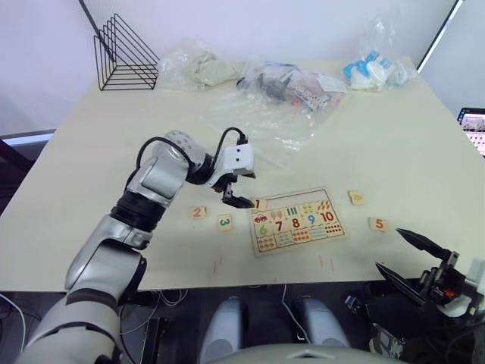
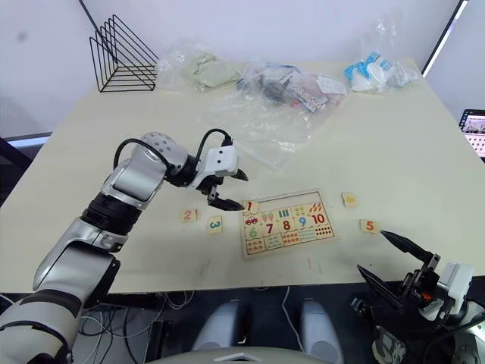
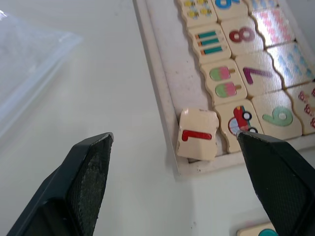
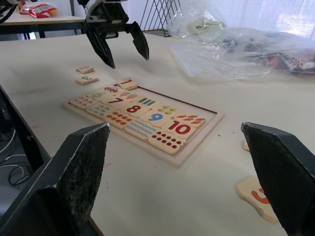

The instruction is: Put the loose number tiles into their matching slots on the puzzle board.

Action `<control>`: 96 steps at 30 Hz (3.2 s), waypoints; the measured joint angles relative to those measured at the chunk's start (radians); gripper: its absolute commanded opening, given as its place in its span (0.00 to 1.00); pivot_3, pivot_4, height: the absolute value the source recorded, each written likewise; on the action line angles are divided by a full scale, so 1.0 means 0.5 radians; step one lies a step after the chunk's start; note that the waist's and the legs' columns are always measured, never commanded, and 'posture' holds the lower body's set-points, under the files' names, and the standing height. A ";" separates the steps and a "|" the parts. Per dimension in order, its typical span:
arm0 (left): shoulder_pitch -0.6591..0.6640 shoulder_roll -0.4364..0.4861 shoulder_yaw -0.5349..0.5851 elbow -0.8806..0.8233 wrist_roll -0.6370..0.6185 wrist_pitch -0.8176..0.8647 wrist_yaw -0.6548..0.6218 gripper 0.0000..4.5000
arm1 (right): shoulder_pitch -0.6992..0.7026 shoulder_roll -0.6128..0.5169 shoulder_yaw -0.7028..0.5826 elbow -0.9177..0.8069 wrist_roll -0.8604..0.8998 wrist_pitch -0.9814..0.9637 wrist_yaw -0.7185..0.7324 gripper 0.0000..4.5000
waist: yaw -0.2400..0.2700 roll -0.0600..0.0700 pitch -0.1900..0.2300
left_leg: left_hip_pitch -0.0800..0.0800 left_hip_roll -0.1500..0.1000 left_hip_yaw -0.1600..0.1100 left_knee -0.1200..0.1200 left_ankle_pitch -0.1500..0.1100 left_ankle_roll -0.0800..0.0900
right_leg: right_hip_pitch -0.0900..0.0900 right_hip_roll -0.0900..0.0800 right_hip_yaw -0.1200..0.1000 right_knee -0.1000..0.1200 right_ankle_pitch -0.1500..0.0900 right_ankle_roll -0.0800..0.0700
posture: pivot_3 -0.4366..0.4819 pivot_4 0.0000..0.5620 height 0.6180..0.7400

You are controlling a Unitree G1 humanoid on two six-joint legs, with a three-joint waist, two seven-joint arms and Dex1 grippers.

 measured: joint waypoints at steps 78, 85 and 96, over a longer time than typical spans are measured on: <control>0.028 -0.199 0.085 0.814 0.021 -1.004 0.027 0.00 | -0.006 0.000 0.002 0.059 0.001 -0.043 0.006 1.00 | 0.000 0.000 0.000 | 0.000 0.000 0.000 0.000 0.000 0.000 | 0.000 0.000 0.000 0.000 0.000 0.000 | 0.48 0.27 1.00; 0.033 -0.199 0.087 0.813 0.017 -1.004 0.019 0.00 | -0.006 0.000 0.003 0.057 0.001 -0.042 0.001 1.00 | 0.000 0.000 0.000 | 0.000 0.000 0.000 0.000 0.000 0.000 | 0.000 0.000 0.000 0.000 0.000 0.000 | 0.48 0.27 1.00; 0.058 -0.199 0.101 0.797 0.010 -1.013 0.017 0.00 | -0.023 0.000 0.010 0.055 0.001 -0.040 -0.004 1.00 | 0.000 0.000 0.000 | 0.000 0.000 0.000 0.000 0.000 0.000 | 0.000 0.000 0.000 0.000 0.000 0.000 | 0.48 0.27 1.00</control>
